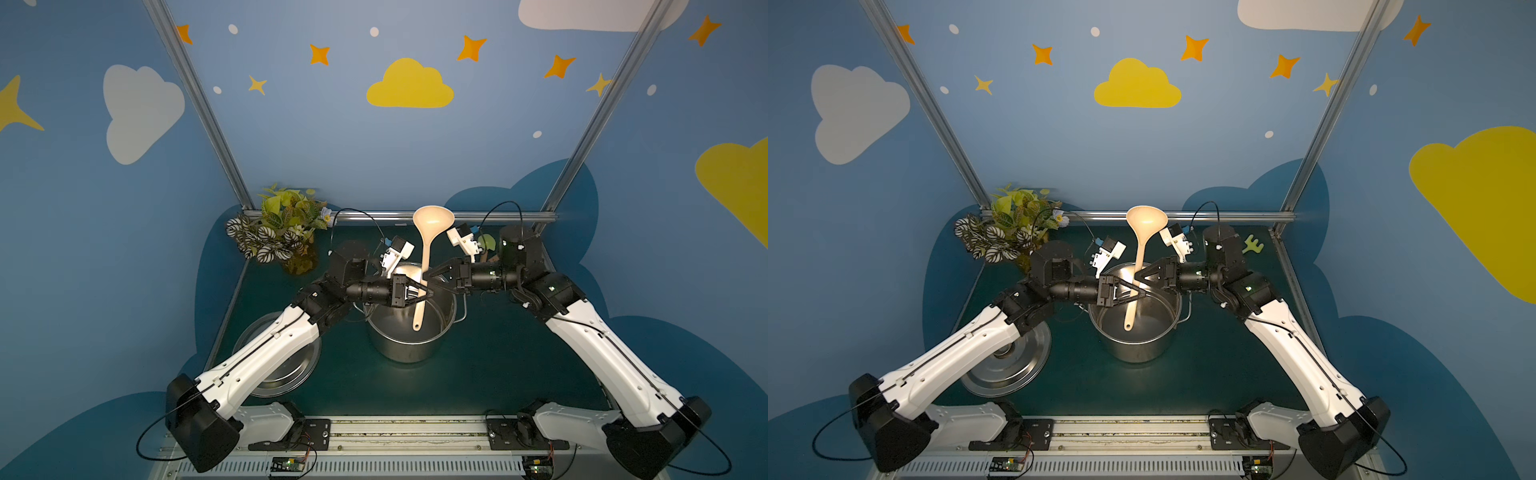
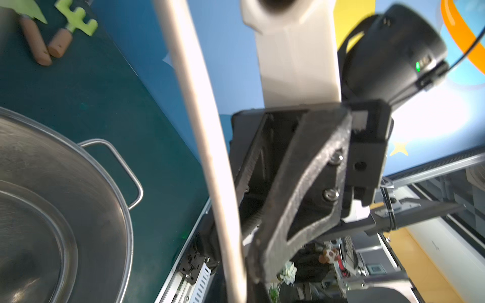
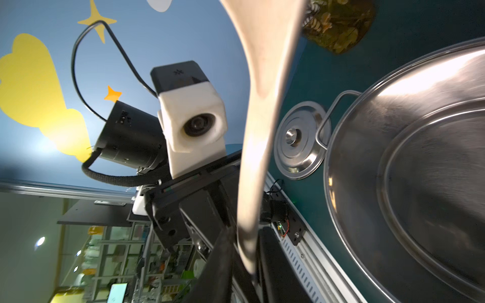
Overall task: Stir the soup with a spoon
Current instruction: Pick up the spoon from the center of the board.
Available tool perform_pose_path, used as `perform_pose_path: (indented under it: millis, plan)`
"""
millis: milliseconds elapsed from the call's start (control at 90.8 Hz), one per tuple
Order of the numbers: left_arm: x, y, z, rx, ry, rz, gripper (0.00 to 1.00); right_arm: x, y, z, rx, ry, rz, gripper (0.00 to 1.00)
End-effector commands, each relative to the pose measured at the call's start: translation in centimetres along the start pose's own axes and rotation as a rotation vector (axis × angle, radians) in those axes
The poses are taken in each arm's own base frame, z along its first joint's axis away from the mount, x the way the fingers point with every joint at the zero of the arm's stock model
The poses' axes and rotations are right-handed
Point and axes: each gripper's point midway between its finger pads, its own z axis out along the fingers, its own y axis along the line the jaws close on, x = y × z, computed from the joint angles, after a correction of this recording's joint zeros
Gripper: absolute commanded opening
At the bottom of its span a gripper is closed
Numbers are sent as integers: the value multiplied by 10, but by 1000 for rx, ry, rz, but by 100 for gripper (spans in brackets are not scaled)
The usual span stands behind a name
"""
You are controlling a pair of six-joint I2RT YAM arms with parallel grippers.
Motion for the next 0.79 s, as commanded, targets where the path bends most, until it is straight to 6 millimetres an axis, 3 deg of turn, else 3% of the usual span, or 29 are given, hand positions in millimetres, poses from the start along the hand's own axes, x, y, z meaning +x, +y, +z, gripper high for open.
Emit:
perform_pose_path:
  millis: [0, 121, 330, 628, 782]
  plan:
    - [-20, -7, -11, -10, -131, -10, 2, -3, -20, -21, 119, -140, 30, 38]
    - [-25, 12, -19, -89, -225, -91, 3, -8, -30, -26, 72, -291, 94, 51]
    - [-32, 38, -32, -161, -375, -217, 3, 6, -28, -7, -3, -323, 95, 56]
    - [-39, 49, -33, -123, -468, -283, 3, 16, -14, 43, -47, -264, 78, 54]
    - [-45, 49, -39, -99, -525, -289, 2, 18, -15, 55, -39, -250, 89, 52]
